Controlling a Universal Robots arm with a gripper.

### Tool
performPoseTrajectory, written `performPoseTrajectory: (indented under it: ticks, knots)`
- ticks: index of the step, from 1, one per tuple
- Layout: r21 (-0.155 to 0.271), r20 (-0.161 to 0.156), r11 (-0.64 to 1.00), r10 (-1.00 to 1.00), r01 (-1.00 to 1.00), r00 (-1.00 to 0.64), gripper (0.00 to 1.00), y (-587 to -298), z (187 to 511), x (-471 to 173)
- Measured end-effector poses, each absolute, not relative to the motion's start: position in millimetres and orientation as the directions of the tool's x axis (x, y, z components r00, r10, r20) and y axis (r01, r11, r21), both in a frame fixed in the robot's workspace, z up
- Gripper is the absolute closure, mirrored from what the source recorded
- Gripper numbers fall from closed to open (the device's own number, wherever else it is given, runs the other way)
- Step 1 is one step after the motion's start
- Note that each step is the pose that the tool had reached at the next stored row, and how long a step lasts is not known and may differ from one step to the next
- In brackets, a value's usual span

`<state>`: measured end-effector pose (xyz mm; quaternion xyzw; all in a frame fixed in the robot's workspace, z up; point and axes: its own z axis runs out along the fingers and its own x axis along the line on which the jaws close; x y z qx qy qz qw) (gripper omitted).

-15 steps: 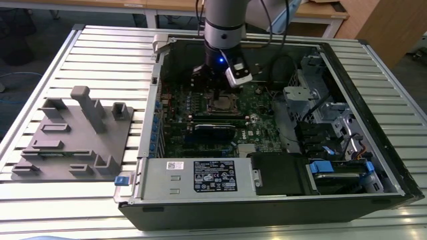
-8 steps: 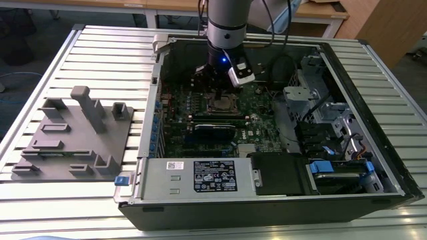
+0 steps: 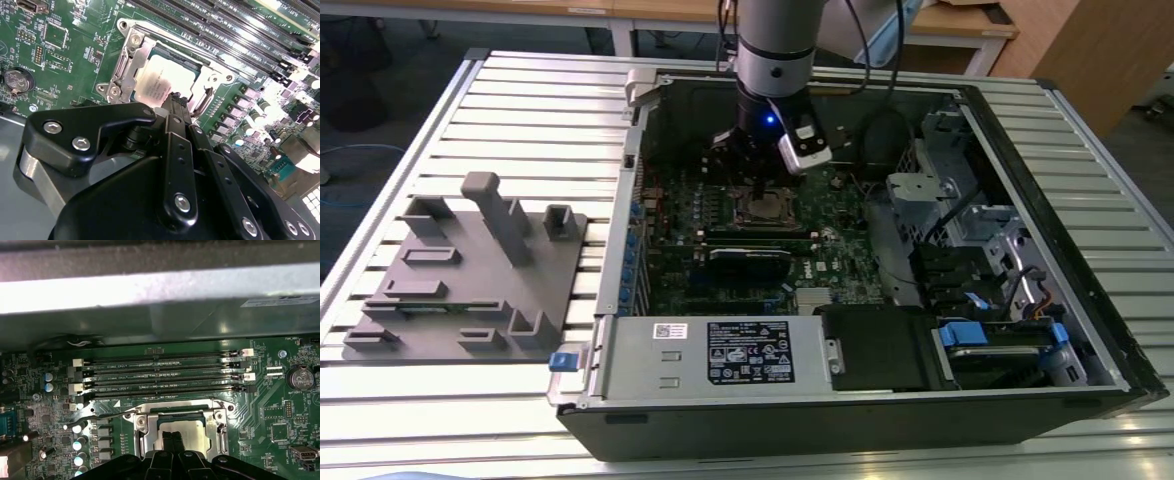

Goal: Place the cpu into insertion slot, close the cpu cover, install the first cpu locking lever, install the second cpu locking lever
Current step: 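Close the cpu cover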

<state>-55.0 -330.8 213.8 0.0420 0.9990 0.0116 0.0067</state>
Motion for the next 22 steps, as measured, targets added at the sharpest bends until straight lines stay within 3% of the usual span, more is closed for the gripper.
performPoseTrajectory:
  ticks: [22]
  knots:
    - [0.024, -0.012, 0.996, 0.084, 0.084, -0.996, 0.9, -331.0, 213.8, -50.2]
